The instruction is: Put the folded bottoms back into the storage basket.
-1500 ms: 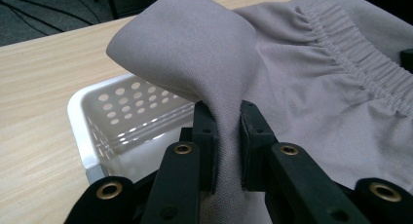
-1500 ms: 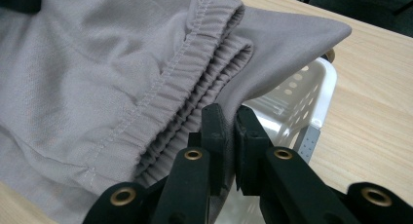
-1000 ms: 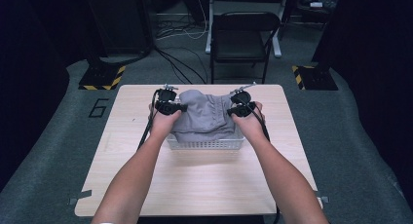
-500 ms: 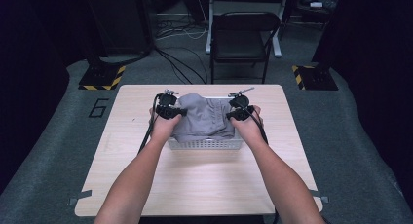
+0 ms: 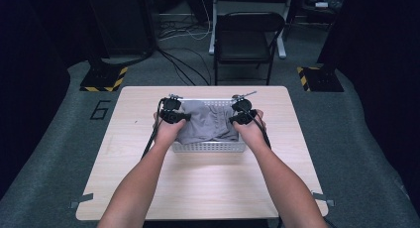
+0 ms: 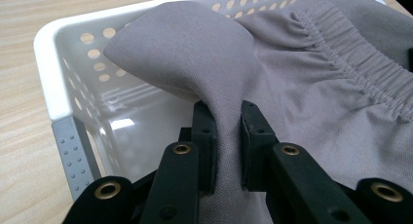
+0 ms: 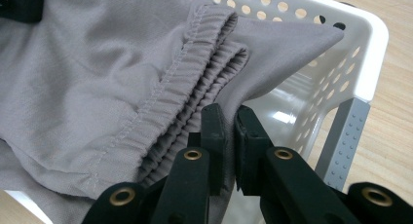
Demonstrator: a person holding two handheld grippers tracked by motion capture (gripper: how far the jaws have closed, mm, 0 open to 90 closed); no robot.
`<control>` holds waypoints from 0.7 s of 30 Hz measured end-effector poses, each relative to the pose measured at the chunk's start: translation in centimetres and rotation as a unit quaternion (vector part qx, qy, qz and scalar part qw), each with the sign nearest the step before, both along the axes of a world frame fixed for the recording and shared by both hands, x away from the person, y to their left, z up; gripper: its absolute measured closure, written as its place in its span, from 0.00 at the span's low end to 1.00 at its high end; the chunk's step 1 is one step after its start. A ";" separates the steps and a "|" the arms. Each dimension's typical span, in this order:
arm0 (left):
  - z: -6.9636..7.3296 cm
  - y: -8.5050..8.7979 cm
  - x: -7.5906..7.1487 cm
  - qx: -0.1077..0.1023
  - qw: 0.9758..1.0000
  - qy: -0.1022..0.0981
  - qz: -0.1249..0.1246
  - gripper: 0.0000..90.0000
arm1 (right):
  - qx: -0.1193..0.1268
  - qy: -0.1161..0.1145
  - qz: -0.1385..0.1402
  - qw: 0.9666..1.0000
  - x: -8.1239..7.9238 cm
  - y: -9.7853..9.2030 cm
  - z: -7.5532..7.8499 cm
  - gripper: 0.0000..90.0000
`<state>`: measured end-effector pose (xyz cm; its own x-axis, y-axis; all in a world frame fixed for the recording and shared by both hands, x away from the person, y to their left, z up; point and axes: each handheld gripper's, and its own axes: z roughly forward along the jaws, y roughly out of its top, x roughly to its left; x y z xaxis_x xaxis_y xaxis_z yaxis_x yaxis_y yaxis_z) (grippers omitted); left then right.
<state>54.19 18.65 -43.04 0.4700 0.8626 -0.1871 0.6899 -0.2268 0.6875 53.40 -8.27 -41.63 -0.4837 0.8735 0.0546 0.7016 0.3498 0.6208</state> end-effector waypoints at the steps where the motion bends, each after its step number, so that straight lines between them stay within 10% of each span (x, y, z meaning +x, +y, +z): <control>1: -0.1 0.1 0.1 0.002 1.000 -0.001 -0.001 0.88 | 0.000 0.001 -0.001 1.000 0.0 0.0 -0.1 0.94; 13: -0.5 0.0 0.2 0.008 1.000 0.012 0.006 0.87 | -0.003 0.007 -0.005 1.000 0.2 0.2 -1.0 0.94; 21: -0.8 0.3 -0.1 0.023 0.999 -0.001 0.025 0.58 | -0.007 0.005 -0.014 1.000 0.3 0.2 -1.5 0.73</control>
